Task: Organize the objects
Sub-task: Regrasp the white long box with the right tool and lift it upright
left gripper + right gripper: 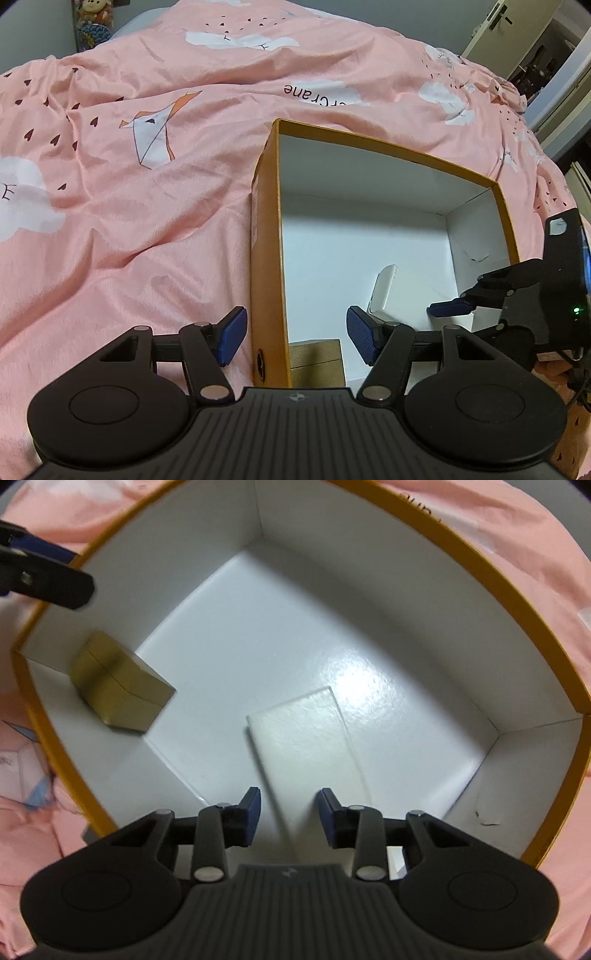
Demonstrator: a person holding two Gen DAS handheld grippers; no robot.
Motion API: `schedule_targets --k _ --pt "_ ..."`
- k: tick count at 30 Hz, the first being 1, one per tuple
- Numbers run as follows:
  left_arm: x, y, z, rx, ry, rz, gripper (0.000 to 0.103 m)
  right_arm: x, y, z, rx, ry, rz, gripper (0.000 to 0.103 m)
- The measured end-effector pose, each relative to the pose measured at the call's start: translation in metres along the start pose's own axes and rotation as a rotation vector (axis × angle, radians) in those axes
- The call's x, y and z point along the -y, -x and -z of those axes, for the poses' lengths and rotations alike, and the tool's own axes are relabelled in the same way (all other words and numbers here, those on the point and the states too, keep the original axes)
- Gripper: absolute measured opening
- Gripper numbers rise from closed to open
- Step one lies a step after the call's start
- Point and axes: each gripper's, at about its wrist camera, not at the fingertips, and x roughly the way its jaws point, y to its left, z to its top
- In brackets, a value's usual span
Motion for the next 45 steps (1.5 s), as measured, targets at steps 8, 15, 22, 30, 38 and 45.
schedule_targets --k 8,15,22,30,38,45 --pt "0.001 -0.003 0.0 -0.008 0.001 0.006 0.073 -0.003 -0.007 -0.007 -0.029 0.026 0.009 0.045" --pt "0.003 0.0 0.001 -0.001 0.005 0.007 0.072 -0.024 -0.02 -0.015 -0.014 0.15 0.176 0.058" --pt "0.001 0.0 0.001 -0.002 0.013 0.008 0.072 -0.024 -0.024 -0.017 -0.022 0.184 0.188 0.064" --pt "0.001 0.0 0.003 -0.013 0.007 0.007 0.071 -0.002 -0.026 -0.023 -0.046 0.068 0.127 0.033" --pt "-0.001 -0.003 0.001 -0.019 0.011 0.007 0.071 0.027 -0.001 -0.033 -0.027 -0.048 0.032 0.035" --pt "0.0 -0.001 0.003 -0.023 0.002 0.01 0.071 0.038 0.009 -0.023 -0.042 -0.082 0.019 0.035"
